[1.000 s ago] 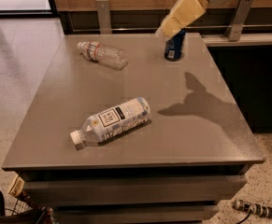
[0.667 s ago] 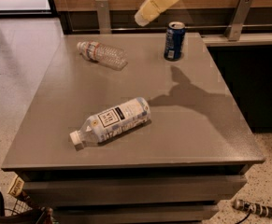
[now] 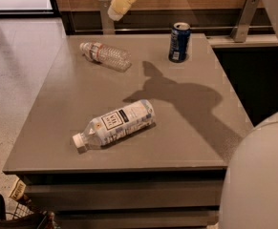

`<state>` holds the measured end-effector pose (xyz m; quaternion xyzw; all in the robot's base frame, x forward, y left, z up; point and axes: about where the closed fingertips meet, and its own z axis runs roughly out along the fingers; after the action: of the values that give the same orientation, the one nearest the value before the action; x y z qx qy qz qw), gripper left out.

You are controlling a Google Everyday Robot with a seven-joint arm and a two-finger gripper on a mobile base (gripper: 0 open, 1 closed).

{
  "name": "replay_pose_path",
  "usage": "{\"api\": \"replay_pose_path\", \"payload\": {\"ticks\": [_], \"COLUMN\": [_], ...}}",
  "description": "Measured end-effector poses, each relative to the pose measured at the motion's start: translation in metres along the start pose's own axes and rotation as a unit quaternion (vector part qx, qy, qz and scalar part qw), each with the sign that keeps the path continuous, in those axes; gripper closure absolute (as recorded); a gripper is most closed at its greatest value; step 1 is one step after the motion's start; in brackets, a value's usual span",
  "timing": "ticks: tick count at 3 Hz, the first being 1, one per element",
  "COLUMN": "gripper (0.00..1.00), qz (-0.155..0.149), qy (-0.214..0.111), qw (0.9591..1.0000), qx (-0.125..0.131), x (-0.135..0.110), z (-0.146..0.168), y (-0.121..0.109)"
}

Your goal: Place water bottle upright

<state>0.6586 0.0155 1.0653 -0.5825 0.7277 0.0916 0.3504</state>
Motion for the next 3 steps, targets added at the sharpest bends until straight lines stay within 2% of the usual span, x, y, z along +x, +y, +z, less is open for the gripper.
{"api": "replay_pose_path", "payload": {"ticks": [1, 2, 3], "gripper": [0.00, 0.00, 0.00], "qz": [-0.022, -0.024, -0.026], "qy": [0.024, 0.025, 0.070], "qw": [0.9994, 0.9992, 0.9971], "qx": [-0.014, -0.017, -0.016], "x": [-0.005, -0.006, -0.009], "z": [0.012, 0.013, 0.035], "y": [0.000, 0.001, 0.006]}}
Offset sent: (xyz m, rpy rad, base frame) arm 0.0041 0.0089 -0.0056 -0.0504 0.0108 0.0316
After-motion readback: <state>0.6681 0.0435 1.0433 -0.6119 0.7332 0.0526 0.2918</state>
